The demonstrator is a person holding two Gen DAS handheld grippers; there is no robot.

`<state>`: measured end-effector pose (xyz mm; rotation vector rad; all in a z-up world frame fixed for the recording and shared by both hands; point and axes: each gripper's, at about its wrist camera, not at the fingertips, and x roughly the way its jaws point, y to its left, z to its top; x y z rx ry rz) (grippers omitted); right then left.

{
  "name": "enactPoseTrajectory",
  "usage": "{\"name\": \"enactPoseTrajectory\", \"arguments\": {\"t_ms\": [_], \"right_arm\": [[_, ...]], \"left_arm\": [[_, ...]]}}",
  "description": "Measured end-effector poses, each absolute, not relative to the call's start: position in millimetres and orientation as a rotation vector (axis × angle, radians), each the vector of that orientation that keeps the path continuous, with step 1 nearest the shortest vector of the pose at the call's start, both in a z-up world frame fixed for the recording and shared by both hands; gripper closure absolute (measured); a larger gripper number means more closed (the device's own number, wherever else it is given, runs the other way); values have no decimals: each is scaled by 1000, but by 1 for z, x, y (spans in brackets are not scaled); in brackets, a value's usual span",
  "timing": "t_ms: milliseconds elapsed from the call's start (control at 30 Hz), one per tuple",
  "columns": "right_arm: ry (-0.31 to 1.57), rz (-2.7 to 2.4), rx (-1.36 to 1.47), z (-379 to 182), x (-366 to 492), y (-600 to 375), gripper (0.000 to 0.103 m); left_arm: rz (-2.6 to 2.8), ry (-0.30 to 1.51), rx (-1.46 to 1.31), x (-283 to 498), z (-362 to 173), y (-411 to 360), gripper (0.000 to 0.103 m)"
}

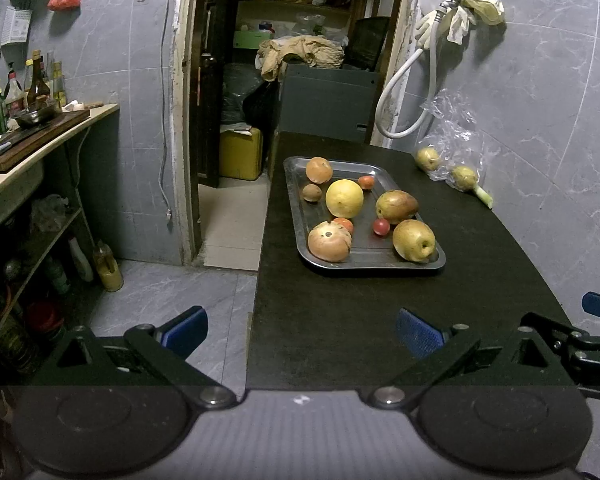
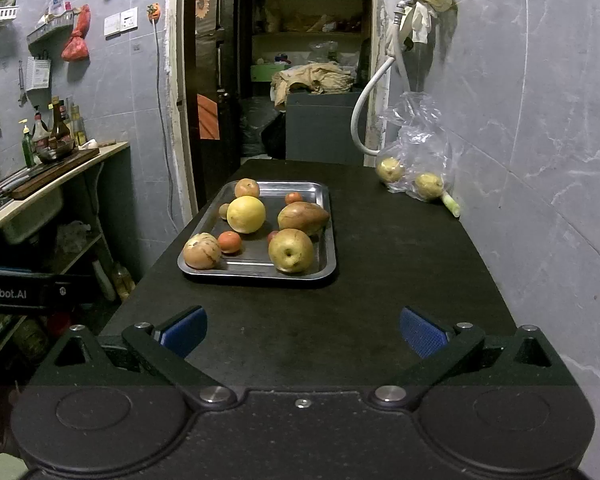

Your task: Organize fruits

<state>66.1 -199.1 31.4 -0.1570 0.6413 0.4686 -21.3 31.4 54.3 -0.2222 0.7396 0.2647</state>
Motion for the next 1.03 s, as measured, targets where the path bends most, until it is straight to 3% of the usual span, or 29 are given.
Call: {"name": "enactPoseTrajectory", "arguments": {"t_ms": [1033], "right_arm": [[639, 467, -158, 32, 65, -198, 1]], "left_arm": [[239, 722, -211, -24, 64, 20, 0]]}}
